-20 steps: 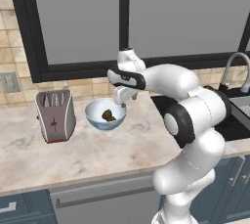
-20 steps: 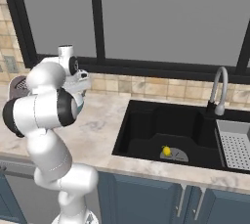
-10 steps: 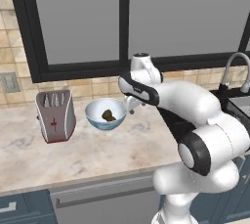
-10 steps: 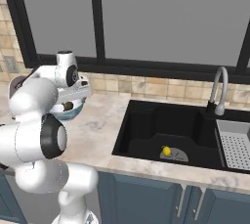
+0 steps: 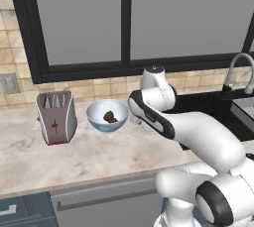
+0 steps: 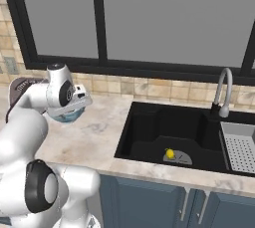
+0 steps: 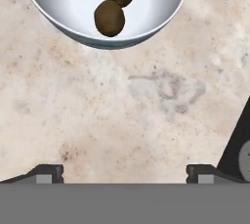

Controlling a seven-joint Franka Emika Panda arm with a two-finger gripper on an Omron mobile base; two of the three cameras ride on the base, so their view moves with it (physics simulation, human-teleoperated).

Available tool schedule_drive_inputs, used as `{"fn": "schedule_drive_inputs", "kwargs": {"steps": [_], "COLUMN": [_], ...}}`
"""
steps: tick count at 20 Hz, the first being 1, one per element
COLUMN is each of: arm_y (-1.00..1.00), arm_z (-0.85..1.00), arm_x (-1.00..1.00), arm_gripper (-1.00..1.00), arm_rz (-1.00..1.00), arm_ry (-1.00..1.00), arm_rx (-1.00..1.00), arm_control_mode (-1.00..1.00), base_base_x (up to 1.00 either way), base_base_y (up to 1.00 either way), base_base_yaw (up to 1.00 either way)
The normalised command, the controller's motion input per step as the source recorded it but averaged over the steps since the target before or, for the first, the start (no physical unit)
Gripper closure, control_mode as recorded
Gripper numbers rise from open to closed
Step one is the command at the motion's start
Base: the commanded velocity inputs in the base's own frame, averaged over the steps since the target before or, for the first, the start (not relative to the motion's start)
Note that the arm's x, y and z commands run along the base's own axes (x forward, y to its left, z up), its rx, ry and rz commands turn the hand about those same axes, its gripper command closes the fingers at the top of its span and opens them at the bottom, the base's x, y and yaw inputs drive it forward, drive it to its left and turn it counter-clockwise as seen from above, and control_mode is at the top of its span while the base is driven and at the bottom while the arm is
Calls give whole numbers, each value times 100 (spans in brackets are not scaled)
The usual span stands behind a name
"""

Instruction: Pick the kiwis from the cabinet and place them in one bowl. Pick the lemon from the sink and place it in the other bowl.

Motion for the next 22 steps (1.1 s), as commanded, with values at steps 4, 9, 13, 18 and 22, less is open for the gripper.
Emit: {"fn": "schedule_drive_inputs", "kwargs": {"steps": [4, 9, 13, 18, 22], "arm_y": [-7, -12, -9, -15, -23], "arm_z": [-2, 0, 0, 2, 9], "arm_x": [-6, -17, -4, 0, -3], "arm_gripper": [-100, -100, -100, -100, -100], "arm_rz": [-7, -28, -30, -22, -13], "arm_ry": [0, -1, -3, -3, -2], "arm_rx": [0, 0, 0, 1, 8], "arm_control_mode": [-100, -100, -100, -100, -100], "base_base_x": [0, 0, 0, 0, 0], "base_base_y": [0, 0, 0, 0, 0], "base_base_yaw": [0, 0, 0, 0, 0]}}
